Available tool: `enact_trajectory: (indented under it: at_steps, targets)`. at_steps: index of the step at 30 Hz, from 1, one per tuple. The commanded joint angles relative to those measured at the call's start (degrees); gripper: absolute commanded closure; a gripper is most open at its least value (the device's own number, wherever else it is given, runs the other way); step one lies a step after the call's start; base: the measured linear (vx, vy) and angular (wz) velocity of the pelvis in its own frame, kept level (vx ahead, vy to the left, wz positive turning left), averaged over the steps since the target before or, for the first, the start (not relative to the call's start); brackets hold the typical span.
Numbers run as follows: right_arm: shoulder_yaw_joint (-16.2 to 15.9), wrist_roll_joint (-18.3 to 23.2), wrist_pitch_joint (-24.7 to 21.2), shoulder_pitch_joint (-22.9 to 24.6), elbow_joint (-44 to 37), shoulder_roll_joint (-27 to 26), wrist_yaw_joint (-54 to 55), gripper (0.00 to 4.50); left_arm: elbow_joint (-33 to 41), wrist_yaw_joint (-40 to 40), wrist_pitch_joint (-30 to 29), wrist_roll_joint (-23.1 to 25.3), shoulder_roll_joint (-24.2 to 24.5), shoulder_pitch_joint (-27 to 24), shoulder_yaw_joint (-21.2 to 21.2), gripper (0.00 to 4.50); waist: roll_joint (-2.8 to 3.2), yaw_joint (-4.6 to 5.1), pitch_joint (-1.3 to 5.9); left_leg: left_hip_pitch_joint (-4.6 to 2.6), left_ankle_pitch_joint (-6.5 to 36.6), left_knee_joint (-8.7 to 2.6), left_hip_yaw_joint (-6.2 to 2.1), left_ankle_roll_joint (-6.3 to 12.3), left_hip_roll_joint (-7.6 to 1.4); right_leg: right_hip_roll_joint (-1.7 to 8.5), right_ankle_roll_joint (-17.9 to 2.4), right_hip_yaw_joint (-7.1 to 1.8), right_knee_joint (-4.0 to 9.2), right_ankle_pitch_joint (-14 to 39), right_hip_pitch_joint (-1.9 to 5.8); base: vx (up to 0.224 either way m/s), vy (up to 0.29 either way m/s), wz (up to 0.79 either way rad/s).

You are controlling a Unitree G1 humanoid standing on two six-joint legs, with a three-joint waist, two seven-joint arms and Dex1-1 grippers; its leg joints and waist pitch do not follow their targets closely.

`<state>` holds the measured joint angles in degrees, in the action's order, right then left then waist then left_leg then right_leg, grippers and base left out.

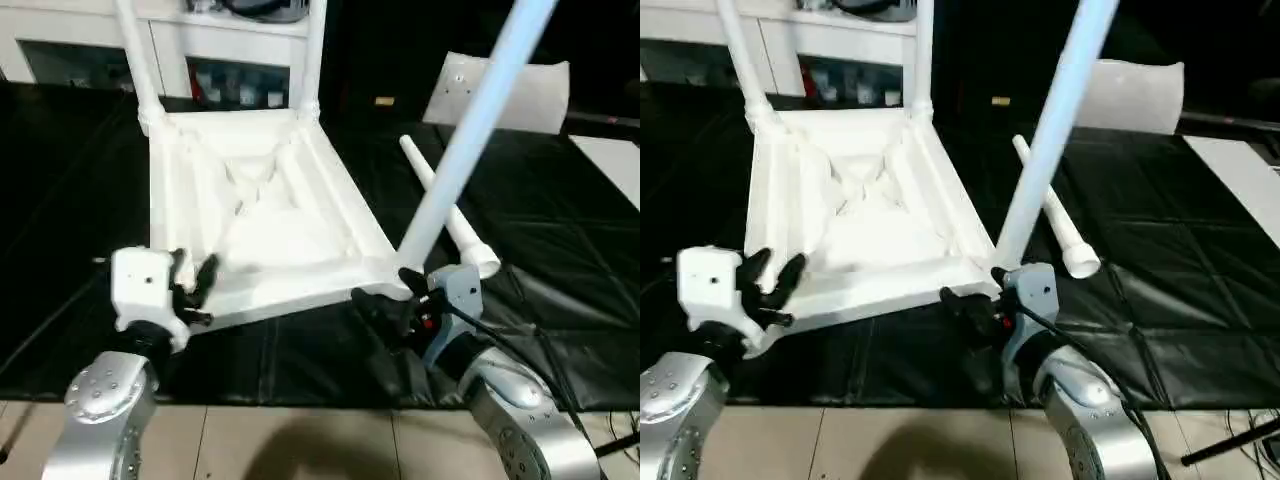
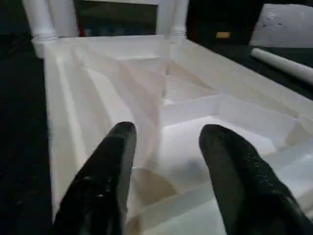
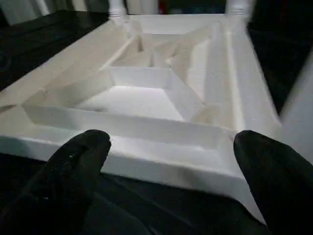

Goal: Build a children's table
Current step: Rotate table base

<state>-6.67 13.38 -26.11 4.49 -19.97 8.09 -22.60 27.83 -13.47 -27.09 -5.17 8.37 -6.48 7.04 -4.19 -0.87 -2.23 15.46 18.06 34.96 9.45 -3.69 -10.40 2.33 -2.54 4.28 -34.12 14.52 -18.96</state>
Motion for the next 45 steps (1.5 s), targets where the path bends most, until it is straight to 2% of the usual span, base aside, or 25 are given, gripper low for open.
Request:
enact_trajectory:
  at_steps: [1, 2, 3, 4, 5, 6, 8, 9, 10, 11, 12, 14, 16, 23, 27, 29, 33, 38, 39, 40, 41, 42, 43, 44, 45]
  targets:
    - [0.5, 0.3, 0.6, 0.1, 0.0, 0.6, -0.6, 0.0, 0.9, 0.1, 0.2, -0.1, 0.1, -0.4, 0.3, 1.69, 1.45, 1.15, 2.96, -1.15, -10.6, -4.77, -1.88, 10.96, -2.54, 2.44, -16.5, -1.53, 0.41, -3.8, 1.59, 0.095, 0.034, 0.04]
    - [0.4, 0.3, 0.8, 0.2, 0.1, 0.7, -0.8, 0.0, 1.0, 0.2, 0.1, -0.1, 0.2, -0.5, 0.3, 1.59, 1.63, 1.51, 3.27, -2.98, -13.3, -4.43, -2.62, 13.09, -2.86, 2.37, -15.7, -0.98, -0.19, -5.1, 0.21, 0.109, 0.041, 0.08]
    - [0.2, 0.4, 1.0, 0.4, 0.2, 1.1, -1.0, 0.0, 1.0, 0.3, 0.1, 0.0, 0.5, -0.6, 0.2, 1.59, 0.91, 2.29, 3.11, -4.1, -18.8, -3.34, -3.3, 17.73, -2.98, 3.31, -14.5, -1.26, -0.7, -8.0, -1.93, 0.05, 0.02, 0.06]
    - [0.2, 0.4, 1.1, 0.4, 0.2, 1.2, -1.0, 0.0, 0.9, 0.4, 0.1, 0.0, 0.5, -0.6, 0.2, 1.59, 0.01, 1.44, 3.04, -0.42, -20.5, -1.88, -1.25, 19.41, 0.03, 4.98, -15.9, -3.72, -0.28, -13.5, 1.15, 0.098, 0.036, 0.11]
    - [0.1, 0.5, 1.1, 0.5, 0.2, 1.2, -1.0, 0.0, 0.9, 0.4, 0.1, 0.0, 0.6, -0.6, 0.2, 1.54, -0.54, 0.59, 3.25, 3.13, -20.8, -1.05, -1.31, 18.43, 0.71, 6.2, -16.7, -6.03, -0.12, -18.7, 3.78, 0.053, 0.024, 0.1]
    - [0.0, 0.4, 1.3, 0.5, 0.4, 1.5, -1.2, 0.0, 0.8, 0.3, 0.3, -0.2, 0.6, -0.5, 0.3, 1.54, -0.08, 0.18, 3.41, 3.58, -22.9, -0.99, -1.73, 17.1, 0.02, 6.48, -17.2, -6.12, -0.85, -22.4, 3.81, 0.051, 0.025, 0.12]
    - [-0.1, 0.2, 1.5, 0.4, 0.5, 1.7, -1.3, 0.0, 0.7, 0.2, 0.5, -0.4, 0.7, -0.3, 0.5, 1.41, 0.26, 0.63, 3.68, 2.02, -35.6, -1.0, -2.75, 13.26, -1.31, 4.49, -15.9, -4.68, -2.61, -33.9, 1.36, 0.0, 0.0, 0.0]
    - [-0.2, 0.1, 1.7, 0.3, 0.7, 1.9, -1.4, 0.0, 0.3, 0.2, 0.6, -0.6, 0.9, 0.0, 0.8, 1.33, 0.39, 0.86, 3.85, 0.97, -39.9, -0.63, -2.98, 11.77, -1.38, 3.94, -14.9, -4.51, -2.74, -35.4, 0.46, 0.0, 0.0, 0.0]
    - [-0.2, -0.2, 1.7, -0.1, 0.9, 2.0, -1.2, 0.0, -0.4, 0.5, 0.5, -0.4, 1.2, 0.6, 1.0, 1.2, 0.42, 1.04, 3.8, 0.42, -45.5, -0.44, -2.87, 7.31, -0.44, 2.97, -12.2, -4.77, -2.21, -36.0, -0.01, 0.0, 0.0, 0.0]
    - [-0.2, -0.5, 1.7, -0.3, 1.0, 2.0, -1.1, 0.0, -0.7, 0.7, 0.5, -0.5, 1.1, 0.9, 1.1, 1.2, 0.22, 0.83, 2.95, 1.55, -36.2, -1.48, -2.47, 5.35, -0.61, 3.72, -11.0, -4.93, -0.85, -28.0, 0.57, -0.057, -0.007, 0.04]
    - [-0.2, -0.5, 1.7, -0.3, 1.0, 2.0, -1.1, 0.0, -0.7, 0.7, 0.5, -0.5, 1.1, 0.9, 1.1, 1.16, 0.29, 0.65, 2.61, 1.68, -29.2, -1.96, -2.4, 4.76, -1.07, 4.28, -10.9, -5.04, -0.29, -22.3, 0.55, -0.104, -0.022, 0.0]
    - [-0.3, -1.3, 1.5, -0.6, 1.2, 1.7, -0.2, 0.0, -1.2, 0.9, 0.6, -0.3, 1.2, 1.3, 0.9, 0.88, 0.34, 0.38, 1.39, 2.34, -2.7, -3.52, -2.32, 2.05, -2.54, 5.49, -10.9, -5.41, 1.33, 0.7, 0.93, -0.124, -0.028, 0.0]
    - [-0.3, -1.4, 1.5, -0.7, 1.3, 1.6, 0.0, 0.0, -1.4, 0.9, 1.0, 0.1, 1.4, 1.5, 0.7, 0.77, 0.65, 0.34, 0.98, 2.25, 4.8, -3.88, -2.46, 0.61, -2.63, 5.71, -9.6, -5.67, 2.15, 9.4, 0.44, -0.132, -0.038, 0.02]
    - [-0.8, -1.1, 1.6, -1.0, 0.8, 1.3, 0.3, 0.0, -3.0, 0.6, 3.4, 0.7, 1.7, 2.3, 0.0, 0.23, 0.79, 0.4, 0.81, 2.94, 10.0, -4.29, -2.69, -0.47, -2.31, 5.44, -4.6, -5.6, 3.3, 19.7, -0.54, -0.084, -0.028, 0.02]
    - [-0.9, -1.1, 1.7, -0.9, 0.8, 1.3, 0.3, 0.0, -2.9, 0.5, 3.3, 0.5, 1.8, 2.2, 0.0, 0.1, 1.01, 0.64, 0.7, 1.35, 21.2, -4.47, -2.66, -0.18, -1.76, 4.62, -2.9, -4.28, 4.56, 34.1, -0.74, 0.0, 0.0, 0.0]
    - [-1.1, -1.2, 1.9, -1.0, 0.8, 1.2, 0.2, 0.0, -2.8, 0.5, 3.3, 0.4, 2.0, 2.1, 0.0, 0.1, 1.15, 0.68, 0.88, 1.01, 22.1, -4.3, -2.29, 1.4, -1.38, 4.27, -4.6, -3.99, 5.06, 35.4, -0.15, 0.0, 0.0, 0.0]
    - [-1.3, -1.2, 2.3, -1.2, 1.0, 1.4, 0.0, 0.0, -2.8, 0.6, 3.6, 0.4, 2.1, 1.8, -0.2, 0.1, 1.56, 0.81, 1.34, 0.24, 18.7, -5.49, -1.84, 3.58, -1.85, 3.92, -10.1, -3.64, 4.91, 25.9, 1.53, 0.064, 0.01, 0.0]
    - [-1.5, -0.8, 1.6, -1.7, 1.6, 1.5, -0.4, 0.0, -3.0, 0.6, 4.2, 0.3, 2.3, 1.7, -0.4, 0.1, 1.48, 0.2, 2.66, 1.82, 1.9, -4.43, -0.86, 7.25, -0.16, 3.55, -16.6, -4.58, 3.5, 6.4, 4.74, 0.107, 0.011, 0.01]
    - [-1.5, -0.6, 1.6, -2.0, 2.1, 1.6, -0.6, 0.0, -3.0, 0.5, 4.3, 0.4, 2.3, 1.6, -0.4, 0.1, 1.4, 1.02, 2.15, -4.03, 4.5, -5.79, 0.49, 1.25, -2.69, 0.76, -16.0, -4.89, 1.61, 5.6, 0.5, 0.166, 0.008, -0.32]
    - [-1.5, -0.6, 1.9, -2.1, 2.4, 1.7, -0.8, 0.0, -3.0, 0.5, 4.3, 0.3, 2.3, 1.5, -0.5, 0.1, 1.94, 0.7, 2.03, -7.21, 5.5, -6.82, 0.65, -1.13, -4.24, 1.03, -14.6, -3.67, -0.17, 3.2, -1.97, 0.166, 0.008, -0.32]
    - [-1.6, -0.7, 2.3, -2.1, 2.6, 1.9, -0.8, 0.0, -2.9, 0.5, 4.3, 0.3, 2.4, 1.4, -0.6, 0.1, 0.02, 1.04, 1.38, -5.91, 5.8, -6.76, 1.13, 0.51, -3.1, 1.97, -14.3, -3.94, -0.47, -0.4, -1.22, 0.157, -0.012, -0.48]
    - [-1.6, -0.8, 2.4, -2.1, 2.7, 2.0, -0.9, 0.0, -2.9, 0.5, 4.3, 0.3, 2.4, 1.4, -0.6, 0.1, 0.02, 1.04, 1.38, -5.91, 5.8, -6.76, 1.13, 0.51, -3.1, 1.97, -14.3, -3.94, -0.47, -0.4, -1.22, 0.065, -0.006, -0.22]
    - [-1.7, -1.0, 3.0, -2.0, 2.9, 2.2, -1.1, 0.0, -2.7, 0.5, 4.3, 0.3, 2.4, 1.4, -0.7, 0.1, 0.48, -2.65, 1.43, 1.09, 7.0, 0.58, 1.26, 5.02, 2.69, 7.66, -20.0, -12.5, 4.7, 0.6, 7.27, 0.167, 0.014, -0.17]
    - [-1.7, -0.9, 3.2, -1.9, 2.9, 2.2, -1.3, 0.0, -2.6, 0.5, 4.3, 0.3, 2.4, 1.3, -0.8, 0.1, -0.55, -2.78, 2.82, 5.03, 3.9, 4.79, -1.02, 4.88, 1.53, 10.49, -23.6, -15.24, 5.16, -0.5, 11.22, 0.179, 0.048, -0.06]
    - [-1.8, -0.9, 3.2, -1.9, 2.9, 2.2, -1.4, 0.0, -2.6, 0.5, 4.3, 0.3, 2.5, 1.3, -0.8, 0.1, 0.13, -4.15, 2.92, 9.23, 0.4, 7.81, -3.67, 2.42, 0.52, 11.11, -26.4, -15.73, 4.68, -9.6, 12.86, 0.245, 0.075, -0.11]
